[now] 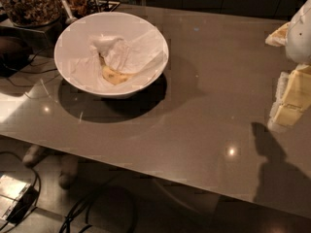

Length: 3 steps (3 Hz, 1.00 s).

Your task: Pick banana from white bowl

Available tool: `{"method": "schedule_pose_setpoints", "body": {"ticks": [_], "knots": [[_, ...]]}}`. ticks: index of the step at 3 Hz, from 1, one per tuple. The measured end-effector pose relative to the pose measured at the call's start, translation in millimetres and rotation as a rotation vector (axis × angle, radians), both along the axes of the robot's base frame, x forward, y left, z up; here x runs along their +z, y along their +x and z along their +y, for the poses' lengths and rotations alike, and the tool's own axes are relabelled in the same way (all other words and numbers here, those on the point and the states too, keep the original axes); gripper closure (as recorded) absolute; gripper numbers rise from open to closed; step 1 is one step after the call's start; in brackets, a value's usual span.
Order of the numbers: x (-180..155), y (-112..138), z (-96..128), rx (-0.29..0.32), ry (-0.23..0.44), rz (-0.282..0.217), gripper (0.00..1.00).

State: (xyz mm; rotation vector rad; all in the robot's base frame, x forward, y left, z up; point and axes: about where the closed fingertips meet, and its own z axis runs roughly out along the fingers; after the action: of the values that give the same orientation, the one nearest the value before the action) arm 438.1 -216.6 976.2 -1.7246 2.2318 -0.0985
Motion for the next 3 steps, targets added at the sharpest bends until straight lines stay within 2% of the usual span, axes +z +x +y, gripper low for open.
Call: {"method": "schedule_pose_setpoints", "body": {"ticks": [1, 2, 3], "knots": [[0, 0, 0, 0.0, 0.0, 0.0, 0.0], [7, 9, 16, -0.025, 0.063, 0.048, 0.0], [24, 31, 51, -0.019, 0.103, 0.086, 0.0]]}}
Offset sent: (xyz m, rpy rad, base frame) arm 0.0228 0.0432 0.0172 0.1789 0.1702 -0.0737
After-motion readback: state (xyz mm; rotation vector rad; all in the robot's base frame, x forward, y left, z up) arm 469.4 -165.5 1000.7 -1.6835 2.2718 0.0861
